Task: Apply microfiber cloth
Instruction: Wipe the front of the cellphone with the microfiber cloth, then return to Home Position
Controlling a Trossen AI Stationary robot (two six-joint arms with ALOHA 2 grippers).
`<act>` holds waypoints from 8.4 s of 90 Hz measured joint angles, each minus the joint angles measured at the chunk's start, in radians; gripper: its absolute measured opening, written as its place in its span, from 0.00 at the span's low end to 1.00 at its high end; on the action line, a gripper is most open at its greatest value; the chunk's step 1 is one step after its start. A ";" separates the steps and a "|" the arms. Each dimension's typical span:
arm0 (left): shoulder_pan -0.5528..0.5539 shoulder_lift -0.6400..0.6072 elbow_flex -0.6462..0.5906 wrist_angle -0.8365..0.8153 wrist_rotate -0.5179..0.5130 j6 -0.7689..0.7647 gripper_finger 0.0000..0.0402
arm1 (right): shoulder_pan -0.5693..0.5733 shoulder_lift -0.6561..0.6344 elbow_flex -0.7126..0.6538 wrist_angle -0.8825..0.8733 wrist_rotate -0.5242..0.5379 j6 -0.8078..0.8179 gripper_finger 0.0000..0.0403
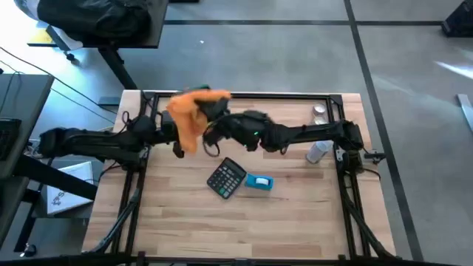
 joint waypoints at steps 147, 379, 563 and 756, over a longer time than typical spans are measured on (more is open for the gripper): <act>-0.148 -0.030 0.004 -0.019 0.112 0.051 0.01 | -0.038 0.000 0.138 -0.069 -0.243 0.206 0.00; 0.210 0.130 0.154 -1.307 0.208 -0.224 0.01 | -0.190 -0.098 -0.518 -0.656 -0.121 1.575 0.06; -0.054 0.138 0.061 -0.904 0.130 -0.301 0.26 | -0.123 0.029 -0.517 -0.373 -0.247 1.619 0.67; -0.330 -0.138 -0.255 -0.220 -0.338 -0.015 0.11 | 0.195 -1.204 -1.789 0.687 -0.399 1.904 0.67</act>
